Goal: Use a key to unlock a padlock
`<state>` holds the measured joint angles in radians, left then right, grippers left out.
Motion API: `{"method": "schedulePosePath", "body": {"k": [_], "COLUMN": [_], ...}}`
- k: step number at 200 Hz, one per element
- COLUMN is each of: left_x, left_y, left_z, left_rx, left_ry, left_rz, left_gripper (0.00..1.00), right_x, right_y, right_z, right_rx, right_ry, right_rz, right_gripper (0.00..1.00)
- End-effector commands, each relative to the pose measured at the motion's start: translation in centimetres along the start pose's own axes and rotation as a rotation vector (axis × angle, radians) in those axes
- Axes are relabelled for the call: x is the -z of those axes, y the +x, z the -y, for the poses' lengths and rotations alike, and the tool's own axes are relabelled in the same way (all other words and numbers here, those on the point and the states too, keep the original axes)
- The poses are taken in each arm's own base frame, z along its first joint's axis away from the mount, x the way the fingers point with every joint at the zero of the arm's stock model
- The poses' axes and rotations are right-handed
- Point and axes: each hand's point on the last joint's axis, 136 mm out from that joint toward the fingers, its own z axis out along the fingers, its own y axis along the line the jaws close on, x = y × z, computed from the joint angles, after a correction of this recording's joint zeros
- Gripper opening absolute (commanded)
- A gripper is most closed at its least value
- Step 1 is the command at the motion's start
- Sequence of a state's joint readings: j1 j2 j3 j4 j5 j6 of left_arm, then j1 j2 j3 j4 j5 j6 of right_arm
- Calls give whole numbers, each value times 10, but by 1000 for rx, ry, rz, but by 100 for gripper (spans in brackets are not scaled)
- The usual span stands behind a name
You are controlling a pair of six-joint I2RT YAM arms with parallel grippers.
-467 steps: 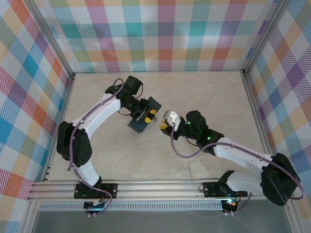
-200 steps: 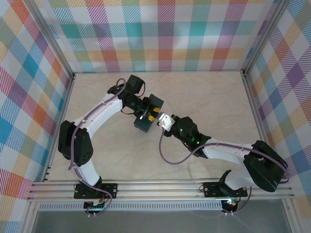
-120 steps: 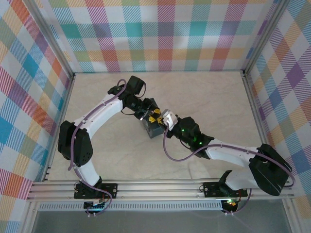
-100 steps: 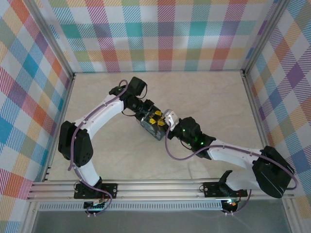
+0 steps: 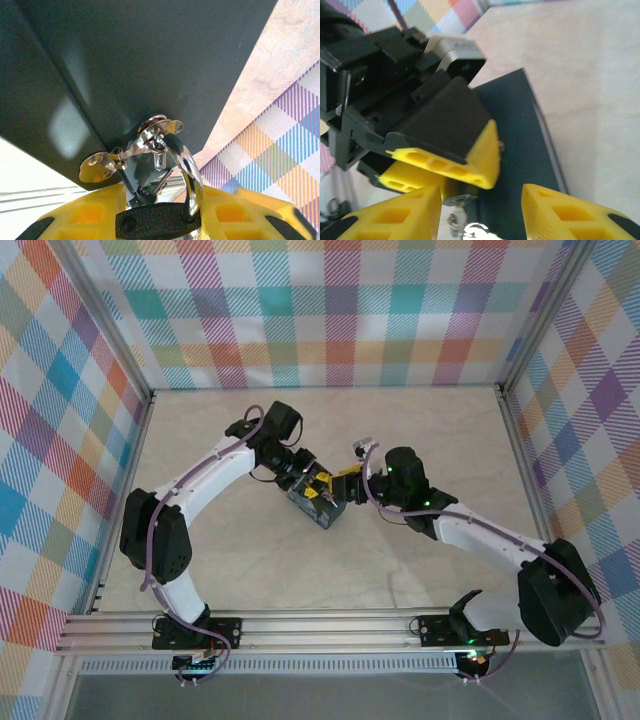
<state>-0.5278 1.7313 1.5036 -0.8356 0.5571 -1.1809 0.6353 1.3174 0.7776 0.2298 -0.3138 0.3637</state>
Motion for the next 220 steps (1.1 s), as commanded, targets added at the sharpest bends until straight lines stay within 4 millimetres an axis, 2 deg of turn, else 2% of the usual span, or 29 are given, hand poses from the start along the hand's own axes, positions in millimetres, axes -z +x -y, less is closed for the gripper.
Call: {"method": "schedulePosePath", "body": {"k": [1,33,70,89,119,131,152,169,199,220], "left_x": [7,7,7,7,7,6,10,19,40,54], "left_y": [4,3,3,3,0,-3,-17,-30,-45,-61], "left_z": [9,12,15,15,13,8,-5,-18,-17,-22], "left_rx": [-33,-19,-22,-23,-31,-51,-106,-123,-151,-233], "left_ry": [47,62,68,70,61,38,-22,-52,-6,-76], "left_rz": [-7,-10,-15,-13,4,7,18,59,103,179], "left_gripper": [6,6,6,6,8,16,46,59,66,67], "right_x": [-8,-13,-22,-29,-35,-35,-29,-23,-18,-18], "right_y": [4,14,9,8,10,11,14,15,16,12], "right_z": [-21,-14,-20,-18,-17,-14,-6,-3,4,4], "right_rx": [-92,-110,-158,-211,-277,-308,-351,-374,-427,-482], "right_ry": [-131,-119,-174,-179,-191,-166,-97,-80,-85,-137], "right_rz": [-52,-76,-58,-61,-84,-92,-112,-119,-133,-124], "right_gripper": [45,45,41,31,6,2,0,0,0,0]}}
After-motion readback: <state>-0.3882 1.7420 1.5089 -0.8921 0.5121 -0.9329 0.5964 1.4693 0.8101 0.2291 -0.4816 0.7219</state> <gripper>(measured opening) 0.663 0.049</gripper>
